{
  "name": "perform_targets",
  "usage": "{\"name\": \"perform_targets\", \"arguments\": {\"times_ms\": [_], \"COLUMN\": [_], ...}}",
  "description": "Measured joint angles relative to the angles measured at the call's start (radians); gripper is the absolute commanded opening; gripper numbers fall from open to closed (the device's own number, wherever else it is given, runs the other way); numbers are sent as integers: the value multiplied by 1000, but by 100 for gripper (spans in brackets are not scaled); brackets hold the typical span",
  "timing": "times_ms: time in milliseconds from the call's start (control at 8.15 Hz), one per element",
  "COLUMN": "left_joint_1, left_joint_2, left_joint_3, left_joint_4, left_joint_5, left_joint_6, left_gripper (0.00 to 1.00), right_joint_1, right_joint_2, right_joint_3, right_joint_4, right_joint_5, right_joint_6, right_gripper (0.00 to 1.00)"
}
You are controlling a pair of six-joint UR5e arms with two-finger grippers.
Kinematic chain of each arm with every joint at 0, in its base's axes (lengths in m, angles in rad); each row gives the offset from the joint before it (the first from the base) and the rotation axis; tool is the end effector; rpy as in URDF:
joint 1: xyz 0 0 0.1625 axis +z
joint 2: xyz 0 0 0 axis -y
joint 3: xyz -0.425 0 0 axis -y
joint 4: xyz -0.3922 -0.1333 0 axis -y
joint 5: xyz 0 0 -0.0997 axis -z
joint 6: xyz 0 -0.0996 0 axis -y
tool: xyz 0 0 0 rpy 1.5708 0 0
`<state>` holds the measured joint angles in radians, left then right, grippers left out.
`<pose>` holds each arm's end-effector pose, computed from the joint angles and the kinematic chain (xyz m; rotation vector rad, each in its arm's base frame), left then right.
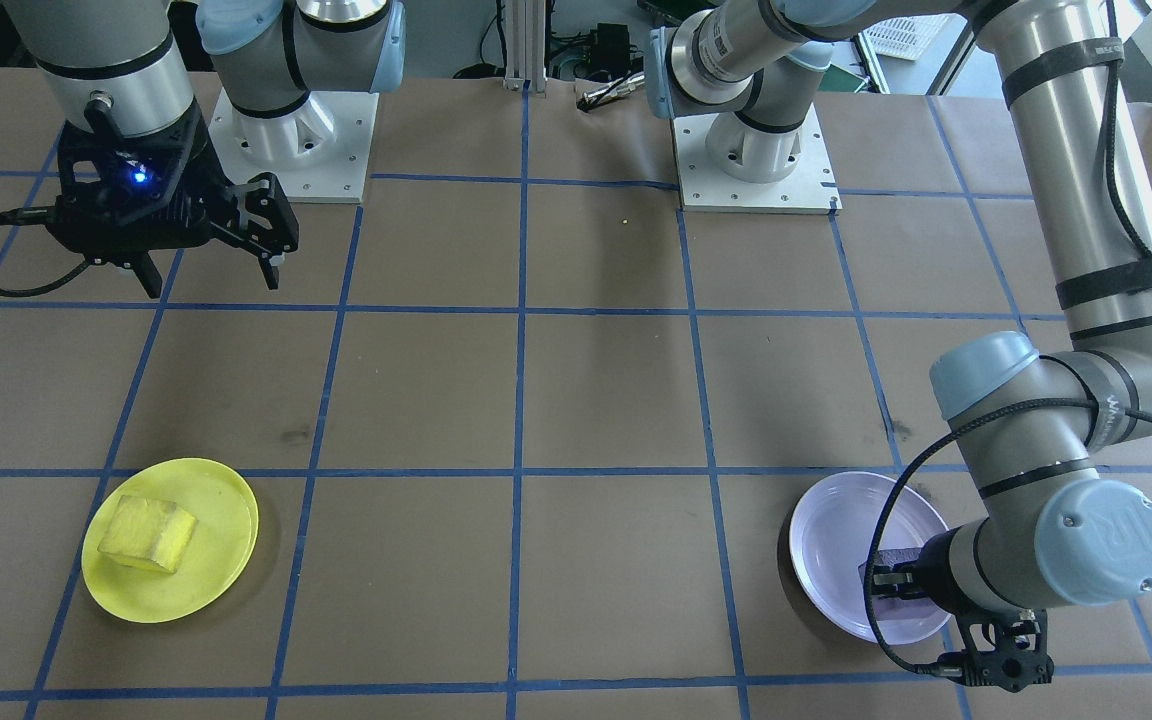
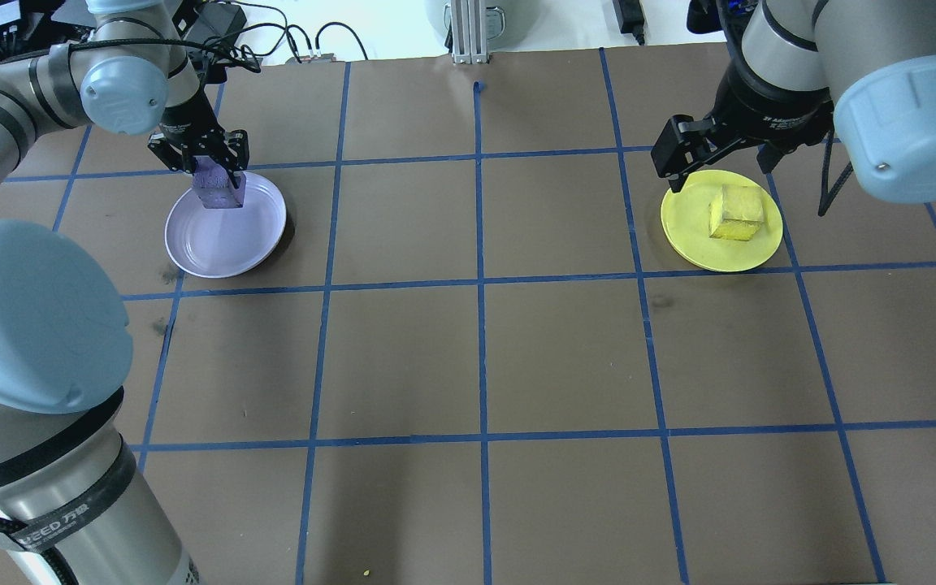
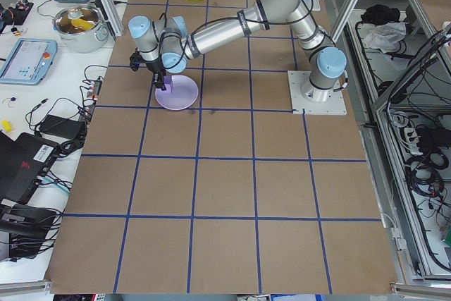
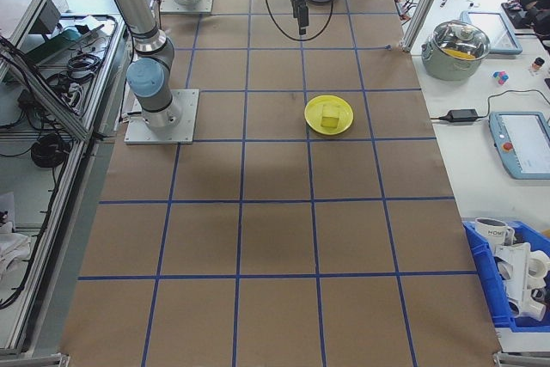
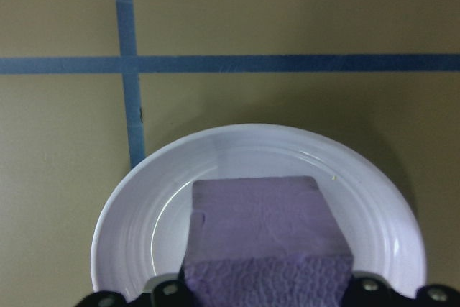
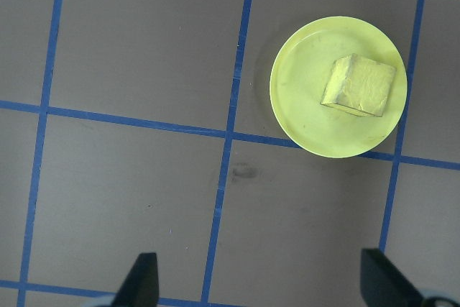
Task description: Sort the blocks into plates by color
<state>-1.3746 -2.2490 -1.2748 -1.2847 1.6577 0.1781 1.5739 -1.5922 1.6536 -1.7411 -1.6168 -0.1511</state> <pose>0.0181 -0.7307 0.2388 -0.0214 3.0694 0.1699 0.1302 -0.4919 0.4753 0.2337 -3.0746 0.1624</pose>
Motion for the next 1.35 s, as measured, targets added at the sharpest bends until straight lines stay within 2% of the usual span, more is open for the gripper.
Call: {"name": "perform_targets", "arguments": {"times_ms": [123, 368, 859, 1104, 1350], "left_joint_1": [6, 30, 38, 17, -39], "left_joint_2": [-1, 4, 36, 109, 223], "left_joint_3": [-9, -33, -33, -29, -29], "left_joint_4": [-3, -12, -72, -131, -166], "left_joint_5": [-7, -24, -22, -15, -12], "left_joint_6": [-1, -6, -13, -14, -26], "left_gripper": [89, 98, 98, 99, 100], "right_joint_1": [0, 0, 0, 0, 0], "right_joint_2": [0, 0, 0, 0, 0], "right_joint_3": [0, 0, 0, 1, 0], "right_joint_4": [-1, -1, 0, 0, 0], "right_joint_5": [1, 2, 0, 1, 0], "right_joint_6": [0, 1, 1, 1, 1], "right_gripper": [100, 100, 100, 100, 100]}}
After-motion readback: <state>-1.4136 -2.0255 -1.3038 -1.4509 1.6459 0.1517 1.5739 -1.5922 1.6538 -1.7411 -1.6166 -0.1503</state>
